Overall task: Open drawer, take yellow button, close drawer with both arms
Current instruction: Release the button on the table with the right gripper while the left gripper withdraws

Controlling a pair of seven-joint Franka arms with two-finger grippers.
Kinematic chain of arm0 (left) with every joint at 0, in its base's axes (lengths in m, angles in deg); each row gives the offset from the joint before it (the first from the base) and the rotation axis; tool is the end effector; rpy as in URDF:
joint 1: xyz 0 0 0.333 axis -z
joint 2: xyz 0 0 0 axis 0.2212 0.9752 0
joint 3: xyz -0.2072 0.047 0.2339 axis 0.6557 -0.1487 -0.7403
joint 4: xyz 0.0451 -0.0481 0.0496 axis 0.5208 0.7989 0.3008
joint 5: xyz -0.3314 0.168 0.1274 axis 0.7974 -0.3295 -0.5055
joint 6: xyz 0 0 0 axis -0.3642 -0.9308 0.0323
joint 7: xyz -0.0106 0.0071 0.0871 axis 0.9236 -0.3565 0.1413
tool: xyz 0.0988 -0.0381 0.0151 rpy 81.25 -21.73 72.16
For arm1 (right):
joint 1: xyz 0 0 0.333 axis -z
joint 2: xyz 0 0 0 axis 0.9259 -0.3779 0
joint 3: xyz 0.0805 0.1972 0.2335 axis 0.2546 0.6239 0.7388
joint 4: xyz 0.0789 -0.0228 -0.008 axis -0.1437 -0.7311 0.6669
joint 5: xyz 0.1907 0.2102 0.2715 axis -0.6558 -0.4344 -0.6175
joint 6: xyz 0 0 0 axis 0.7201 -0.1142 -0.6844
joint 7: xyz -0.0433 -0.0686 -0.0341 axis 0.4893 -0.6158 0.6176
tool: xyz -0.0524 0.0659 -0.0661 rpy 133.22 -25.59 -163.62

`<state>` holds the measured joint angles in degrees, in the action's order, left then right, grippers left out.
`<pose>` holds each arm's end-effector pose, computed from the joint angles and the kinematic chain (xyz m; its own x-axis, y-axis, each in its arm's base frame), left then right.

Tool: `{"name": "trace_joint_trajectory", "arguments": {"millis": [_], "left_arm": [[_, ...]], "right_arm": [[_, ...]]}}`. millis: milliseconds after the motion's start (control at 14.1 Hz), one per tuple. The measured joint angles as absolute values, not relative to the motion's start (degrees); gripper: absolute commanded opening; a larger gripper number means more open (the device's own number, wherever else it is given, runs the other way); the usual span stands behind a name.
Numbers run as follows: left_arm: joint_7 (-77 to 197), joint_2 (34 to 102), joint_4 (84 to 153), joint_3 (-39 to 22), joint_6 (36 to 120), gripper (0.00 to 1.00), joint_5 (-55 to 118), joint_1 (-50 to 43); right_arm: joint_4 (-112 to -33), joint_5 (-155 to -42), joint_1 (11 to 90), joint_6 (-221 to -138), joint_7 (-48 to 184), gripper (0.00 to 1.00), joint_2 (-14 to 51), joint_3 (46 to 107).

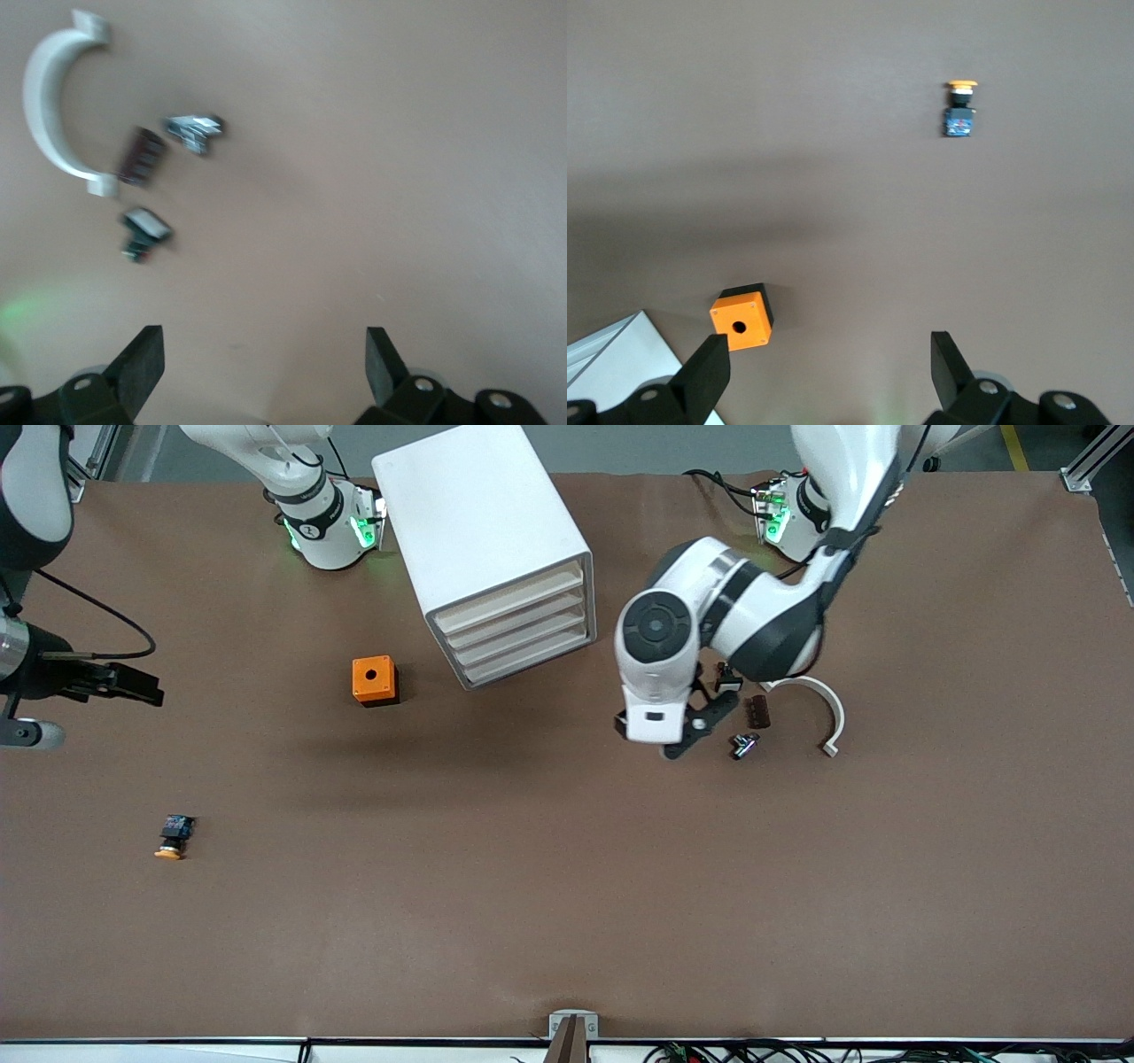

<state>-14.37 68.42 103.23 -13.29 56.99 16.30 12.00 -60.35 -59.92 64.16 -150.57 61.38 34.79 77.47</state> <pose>0.5385 -0.3799 0.4030 0.7430 0.6681 -0.0394 0.6413 -0.7276 -0.2435 0.5846 -0.0072 0.5691 0.9892 -0.0393 -0.1409 -0.0337 -0.9986 0.0417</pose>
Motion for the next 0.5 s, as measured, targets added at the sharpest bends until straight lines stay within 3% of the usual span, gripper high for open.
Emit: {"name": "trace_joint_trajectory", "arguments": {"millis": [498], "left_arm": [[-1.1,57.9,102.8,-13.3,47.2,1.0,10.2,-0.7]], "right_arm": [[-59.0,-59.8,65.7,-149.3,67.5,1.0,34.2,76.2]]}}
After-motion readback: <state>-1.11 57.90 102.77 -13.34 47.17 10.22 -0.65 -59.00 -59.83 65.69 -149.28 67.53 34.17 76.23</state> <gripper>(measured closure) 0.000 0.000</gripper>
